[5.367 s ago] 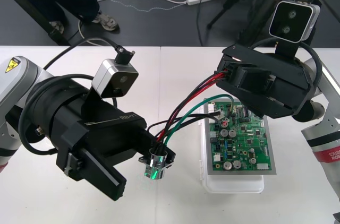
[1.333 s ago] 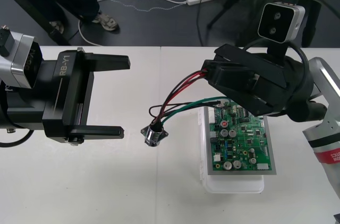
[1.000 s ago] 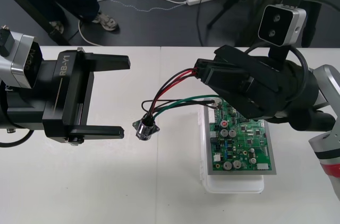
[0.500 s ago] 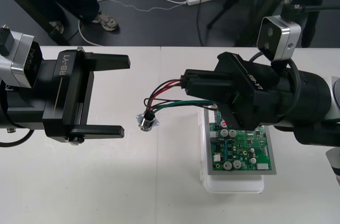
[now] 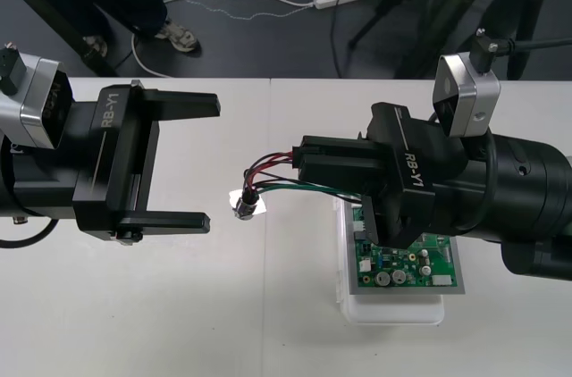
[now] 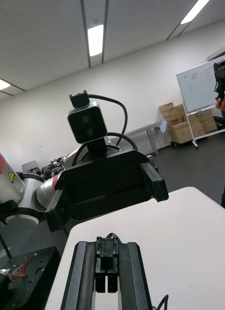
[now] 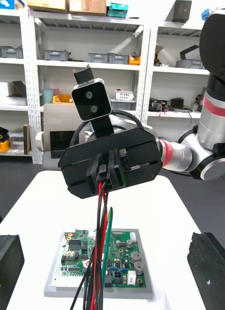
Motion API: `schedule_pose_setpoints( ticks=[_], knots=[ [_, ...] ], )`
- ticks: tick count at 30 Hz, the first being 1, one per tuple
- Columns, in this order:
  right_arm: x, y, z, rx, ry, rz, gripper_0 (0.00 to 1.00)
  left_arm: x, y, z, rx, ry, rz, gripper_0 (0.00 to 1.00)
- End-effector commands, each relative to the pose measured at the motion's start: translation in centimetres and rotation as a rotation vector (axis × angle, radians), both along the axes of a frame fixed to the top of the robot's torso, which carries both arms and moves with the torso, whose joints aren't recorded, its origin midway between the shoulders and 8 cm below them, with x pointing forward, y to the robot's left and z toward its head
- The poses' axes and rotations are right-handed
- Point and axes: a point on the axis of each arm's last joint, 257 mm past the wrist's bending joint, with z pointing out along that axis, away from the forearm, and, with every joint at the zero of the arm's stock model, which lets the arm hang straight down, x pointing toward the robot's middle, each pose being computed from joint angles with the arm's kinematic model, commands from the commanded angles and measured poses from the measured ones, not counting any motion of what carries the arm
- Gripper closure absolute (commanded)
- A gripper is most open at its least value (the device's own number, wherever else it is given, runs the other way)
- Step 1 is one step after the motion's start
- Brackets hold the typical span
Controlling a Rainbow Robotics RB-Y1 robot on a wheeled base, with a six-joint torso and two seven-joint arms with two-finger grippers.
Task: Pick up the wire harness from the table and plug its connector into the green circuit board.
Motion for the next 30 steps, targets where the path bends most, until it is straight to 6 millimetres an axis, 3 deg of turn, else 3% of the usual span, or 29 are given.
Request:
schedule_pose_setpoints(
  ticks=[1,13,30],
  knots=[
    [0.0,-1.3,1.2,-0.019,-0.121,-0.076,1.00,-0.3,-0.9,0.9,-0.053,-0.017,0.009,0.00],
    [-0.3,-1.0,1.6,-0.092,-0.266,-0.151,1.00,-0.4,-1.0,0.9,-0.052,-0.019,0.005,0.00],
    [-1.8,0.6,2.6,-0.015,-0.286,-0.103,1.00,-0.3,-1.0,1.2,-0.060,-0.018,0.008,0.00]
  ],
)
